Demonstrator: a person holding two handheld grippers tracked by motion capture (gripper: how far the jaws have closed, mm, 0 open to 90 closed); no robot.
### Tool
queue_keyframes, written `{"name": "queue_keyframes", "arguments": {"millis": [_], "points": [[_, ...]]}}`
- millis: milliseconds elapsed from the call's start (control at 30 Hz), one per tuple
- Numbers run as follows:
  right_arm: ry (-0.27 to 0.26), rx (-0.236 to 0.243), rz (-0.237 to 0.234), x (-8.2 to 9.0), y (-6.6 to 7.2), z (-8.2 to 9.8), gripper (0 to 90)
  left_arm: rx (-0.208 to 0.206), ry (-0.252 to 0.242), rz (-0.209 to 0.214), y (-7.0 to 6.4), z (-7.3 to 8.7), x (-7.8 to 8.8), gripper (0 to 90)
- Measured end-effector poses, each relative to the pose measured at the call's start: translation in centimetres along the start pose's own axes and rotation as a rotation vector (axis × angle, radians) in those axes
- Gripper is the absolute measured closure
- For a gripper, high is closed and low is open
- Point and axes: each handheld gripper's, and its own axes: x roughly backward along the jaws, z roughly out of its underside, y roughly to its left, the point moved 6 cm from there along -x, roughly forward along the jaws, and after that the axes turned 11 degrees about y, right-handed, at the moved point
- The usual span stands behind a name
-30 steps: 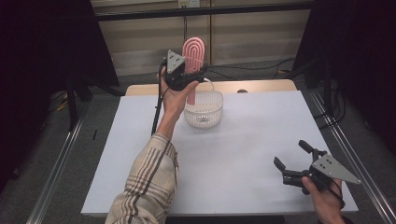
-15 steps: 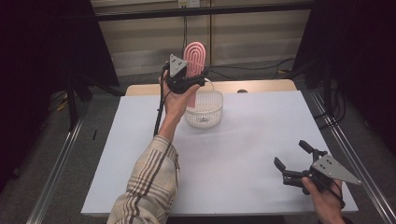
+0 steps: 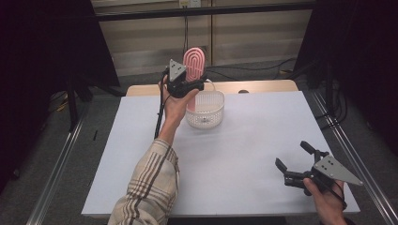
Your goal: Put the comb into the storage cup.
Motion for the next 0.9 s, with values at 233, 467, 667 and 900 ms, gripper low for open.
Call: {"name": "queue_keyframes", "arguments": {"millis": [233, 467, 667, 900], "points": [[0.003, 0.001, 0.002, 0.0, 0.0, 0.0, 0.0, -0.004, 0.015, -0.007, 0.2, 0.8, 0.0, 19.2], [0.003, -0.002, 0.002, 0.0, 0.0, 0.0, 0.0, -0.011, 0.028, -0.009, 0.1, 1.5, -0.1, 19.2], [0.004, 0.001, 0.000, 0.0, 0.0, 0.0, 0.0, -0.026, 0.042, -0.018, -0.1, 1.9, -0.4, 19.2], [0.004, 0.003, -0.001, -0.1, 0.0, 0.0, 0.0, -0.024, 0.058, -0.035, 0.0, 2.3, -0.5, 19.2]]}}
